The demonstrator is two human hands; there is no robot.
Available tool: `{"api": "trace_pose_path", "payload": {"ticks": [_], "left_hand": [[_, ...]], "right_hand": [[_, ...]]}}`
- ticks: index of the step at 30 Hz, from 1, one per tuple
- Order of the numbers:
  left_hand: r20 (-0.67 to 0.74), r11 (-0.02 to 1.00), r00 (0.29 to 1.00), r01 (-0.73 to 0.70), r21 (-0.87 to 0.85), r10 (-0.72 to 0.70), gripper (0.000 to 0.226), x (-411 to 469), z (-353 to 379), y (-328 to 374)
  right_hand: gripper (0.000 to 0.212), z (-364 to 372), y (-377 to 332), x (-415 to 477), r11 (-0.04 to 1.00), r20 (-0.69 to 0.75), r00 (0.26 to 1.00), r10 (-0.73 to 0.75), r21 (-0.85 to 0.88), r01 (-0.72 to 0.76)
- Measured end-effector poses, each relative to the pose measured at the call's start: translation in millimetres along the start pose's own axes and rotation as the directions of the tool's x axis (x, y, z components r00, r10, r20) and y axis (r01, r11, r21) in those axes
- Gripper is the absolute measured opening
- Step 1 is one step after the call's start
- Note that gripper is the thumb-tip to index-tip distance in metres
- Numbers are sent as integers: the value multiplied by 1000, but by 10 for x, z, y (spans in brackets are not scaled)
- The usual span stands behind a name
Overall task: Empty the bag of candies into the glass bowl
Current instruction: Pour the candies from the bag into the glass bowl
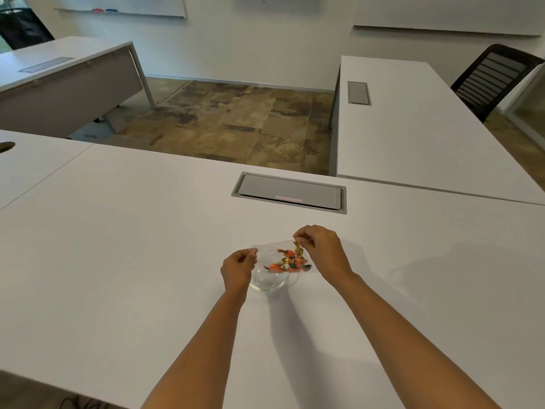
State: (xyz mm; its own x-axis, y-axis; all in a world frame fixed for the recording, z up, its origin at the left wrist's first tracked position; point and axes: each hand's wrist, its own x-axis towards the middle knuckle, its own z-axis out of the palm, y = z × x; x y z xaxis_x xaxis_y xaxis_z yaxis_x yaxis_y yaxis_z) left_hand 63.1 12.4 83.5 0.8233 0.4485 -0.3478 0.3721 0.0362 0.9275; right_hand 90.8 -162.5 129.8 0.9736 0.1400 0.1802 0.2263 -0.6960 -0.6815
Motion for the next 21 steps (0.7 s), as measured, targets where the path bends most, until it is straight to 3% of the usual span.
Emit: {"api": "trace_pose_path", "payload": {"ticks": [9, 21], "left_hand": [[-51, 989, 989, 132, -72, -136, 16, 83, -6, -108], [-15, 964, 981, 186, -192, -192, 23, 152, -44, -174]], "right_hand": [[13, 70, -147, 55, 999, 17, 1000, -22, -30, 22], [14, 165, -332, 81, 989, -10, 992, -127, -76, 126]]}}
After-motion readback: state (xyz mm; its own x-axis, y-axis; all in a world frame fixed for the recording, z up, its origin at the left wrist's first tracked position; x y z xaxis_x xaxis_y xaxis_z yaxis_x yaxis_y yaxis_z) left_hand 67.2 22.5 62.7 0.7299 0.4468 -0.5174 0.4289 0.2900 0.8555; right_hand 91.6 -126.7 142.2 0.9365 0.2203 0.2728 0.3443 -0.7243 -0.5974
